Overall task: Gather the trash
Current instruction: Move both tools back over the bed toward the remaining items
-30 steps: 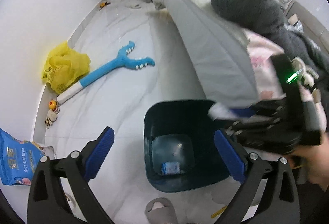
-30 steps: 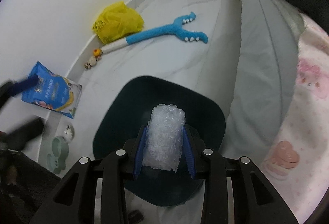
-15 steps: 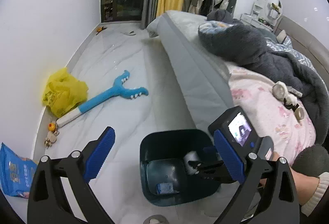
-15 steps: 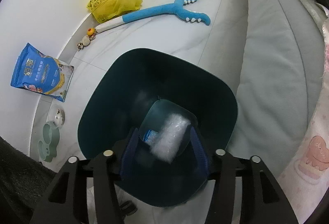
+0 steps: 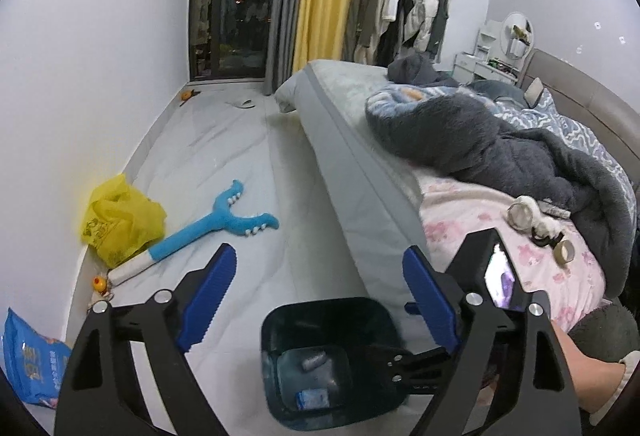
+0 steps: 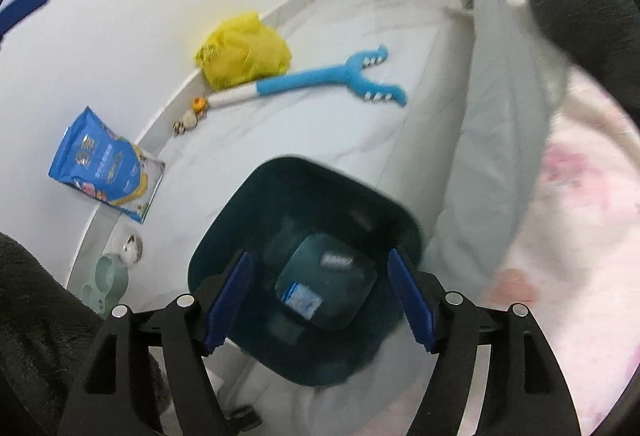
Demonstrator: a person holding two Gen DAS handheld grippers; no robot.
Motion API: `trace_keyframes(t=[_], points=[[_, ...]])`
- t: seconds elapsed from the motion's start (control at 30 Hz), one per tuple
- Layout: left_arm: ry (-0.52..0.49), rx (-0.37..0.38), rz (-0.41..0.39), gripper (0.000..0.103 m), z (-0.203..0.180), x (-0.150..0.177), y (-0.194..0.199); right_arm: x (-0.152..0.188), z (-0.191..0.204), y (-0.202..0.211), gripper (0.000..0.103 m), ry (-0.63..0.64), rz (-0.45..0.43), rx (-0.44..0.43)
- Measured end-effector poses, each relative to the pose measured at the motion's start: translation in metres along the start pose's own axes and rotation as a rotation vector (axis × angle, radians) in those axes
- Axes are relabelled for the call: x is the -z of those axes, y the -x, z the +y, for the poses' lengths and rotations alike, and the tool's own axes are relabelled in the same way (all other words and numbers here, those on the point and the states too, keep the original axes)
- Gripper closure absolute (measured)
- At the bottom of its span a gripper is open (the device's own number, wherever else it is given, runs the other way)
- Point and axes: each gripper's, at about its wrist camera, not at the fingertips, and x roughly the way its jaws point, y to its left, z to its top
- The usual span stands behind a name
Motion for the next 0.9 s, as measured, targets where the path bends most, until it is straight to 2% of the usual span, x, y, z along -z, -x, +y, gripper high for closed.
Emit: trace_keyframes(t=[0.33, 0.63, 0.9], points=[[-0.019, 0.086, -0.018, 0.021, -0.041, -0.014, -0.012, 0.012, -0.044, 0.066, 0.028, -0.04, -0.138, 0.083], [-0.041, 0.155, -0.022, 0.022, -0.085, -0.021, -0.029, 0.035, -0.087, 0.113, 0.022, -0.102, -0.217, 0.182], [-0.092, 0.217, -0.009, 0.022, -0.13, -0.02, -0.047, 0.065, -0.136, 0.153, 0.02, -0.207, -0.281, 0.263]])
